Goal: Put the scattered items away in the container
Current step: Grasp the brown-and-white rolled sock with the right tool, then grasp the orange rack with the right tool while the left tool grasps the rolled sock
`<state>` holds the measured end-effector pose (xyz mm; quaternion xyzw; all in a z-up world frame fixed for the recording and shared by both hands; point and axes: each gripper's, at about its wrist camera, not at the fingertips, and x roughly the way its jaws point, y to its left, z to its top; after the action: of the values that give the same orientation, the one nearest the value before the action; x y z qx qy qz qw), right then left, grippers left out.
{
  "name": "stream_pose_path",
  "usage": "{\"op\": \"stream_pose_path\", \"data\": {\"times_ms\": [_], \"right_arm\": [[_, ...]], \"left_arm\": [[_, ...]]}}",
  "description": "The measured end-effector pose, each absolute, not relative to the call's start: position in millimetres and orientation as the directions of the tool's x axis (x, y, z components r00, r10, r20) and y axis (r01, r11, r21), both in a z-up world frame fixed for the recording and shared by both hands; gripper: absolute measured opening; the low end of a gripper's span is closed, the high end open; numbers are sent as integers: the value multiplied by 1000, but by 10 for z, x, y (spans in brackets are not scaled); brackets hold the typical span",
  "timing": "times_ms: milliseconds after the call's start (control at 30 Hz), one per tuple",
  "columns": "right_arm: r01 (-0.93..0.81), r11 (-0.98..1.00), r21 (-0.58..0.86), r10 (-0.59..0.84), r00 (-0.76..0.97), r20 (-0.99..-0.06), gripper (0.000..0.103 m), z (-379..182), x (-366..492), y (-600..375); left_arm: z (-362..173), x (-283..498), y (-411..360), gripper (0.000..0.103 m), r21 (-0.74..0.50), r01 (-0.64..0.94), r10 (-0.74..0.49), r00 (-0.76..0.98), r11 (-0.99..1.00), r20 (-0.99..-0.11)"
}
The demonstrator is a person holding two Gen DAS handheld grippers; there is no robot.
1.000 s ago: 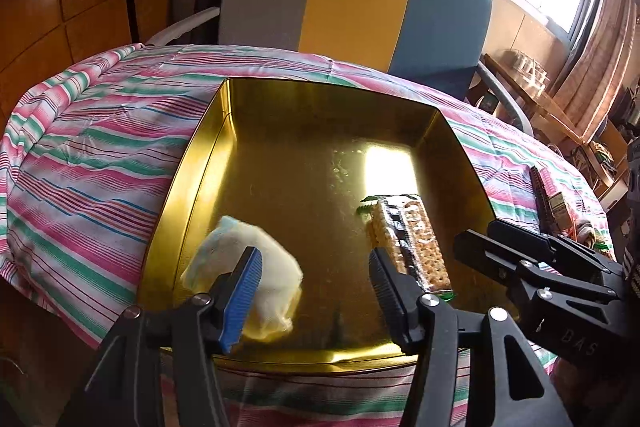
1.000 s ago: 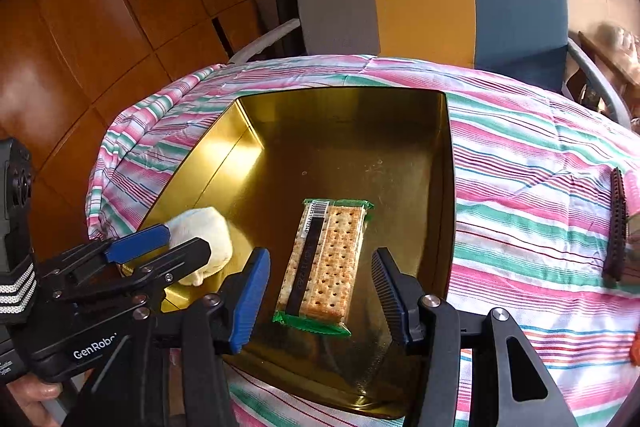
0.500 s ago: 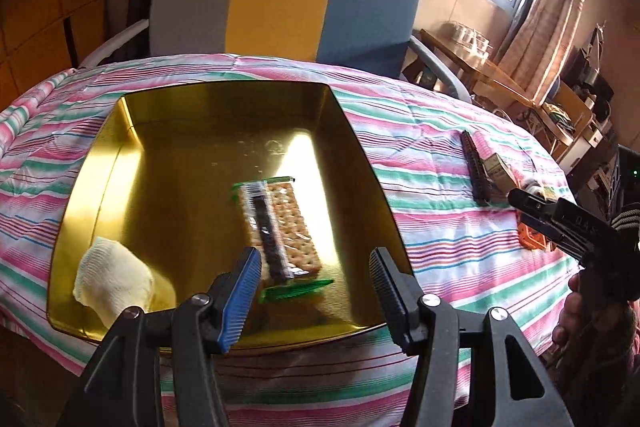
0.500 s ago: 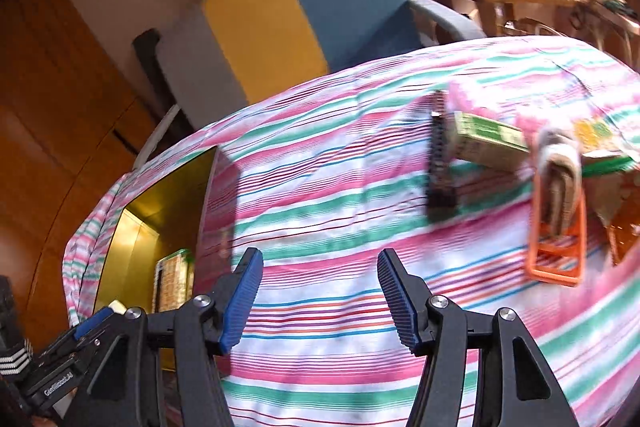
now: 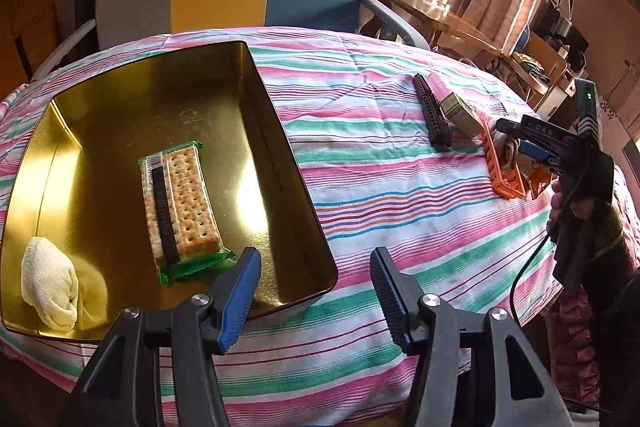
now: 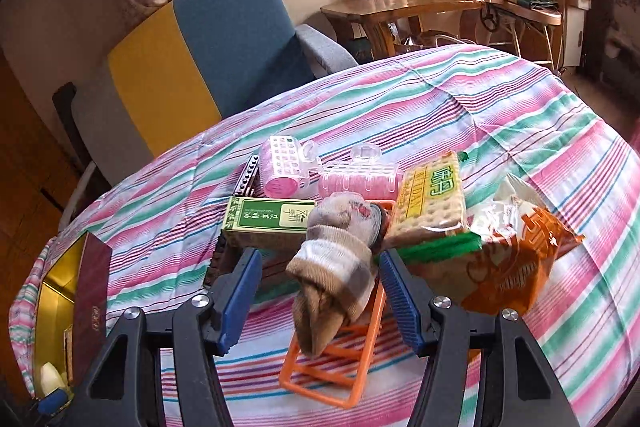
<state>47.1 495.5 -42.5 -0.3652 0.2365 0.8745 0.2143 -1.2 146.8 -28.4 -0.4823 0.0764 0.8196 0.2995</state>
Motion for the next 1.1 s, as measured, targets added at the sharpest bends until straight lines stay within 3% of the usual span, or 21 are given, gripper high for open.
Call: {"op": "stream_pose_path", "data": {"times_ms": [100,167,267,567,800,967,1100], "right_arm": [[-541,-823,172,228,-592,-773,59,-527,324,4962],[-521,-842,137,228,-575,-786,25,-568,285,4942],[-512,-844,162,211,-594,-776,23,-560,376,4888],[-383,-894,234,152,-749,-645,22,-141,703,4288],[-212,-943,257,-32,-710,-703,23,-320,498,3675],[-177,-937,302,-106,-680,-726,33,-505,356,3441],[-185,-929,321,-111,-688,-718,47,-500,424,3490]], "left_arm": [[-324,-5,1498,58,-166,-568,416,-344,-806,-842],[-343,-4,1515,58,-165,-569,415,-342,-806,-843],[-343,1,1515,58,-167,-568,416,-343,-806,-842],[-289,71,1482,58,-183,-575,443,-351,-797,-825],[-230,159,1458,59,-173,-589,453,-368,-789,-812],[-201,184,1455,59,-176,-594,458,-365,-785,-811],[-182,213,1542,59,-176,-618,468,-349,-766,-812]]}}
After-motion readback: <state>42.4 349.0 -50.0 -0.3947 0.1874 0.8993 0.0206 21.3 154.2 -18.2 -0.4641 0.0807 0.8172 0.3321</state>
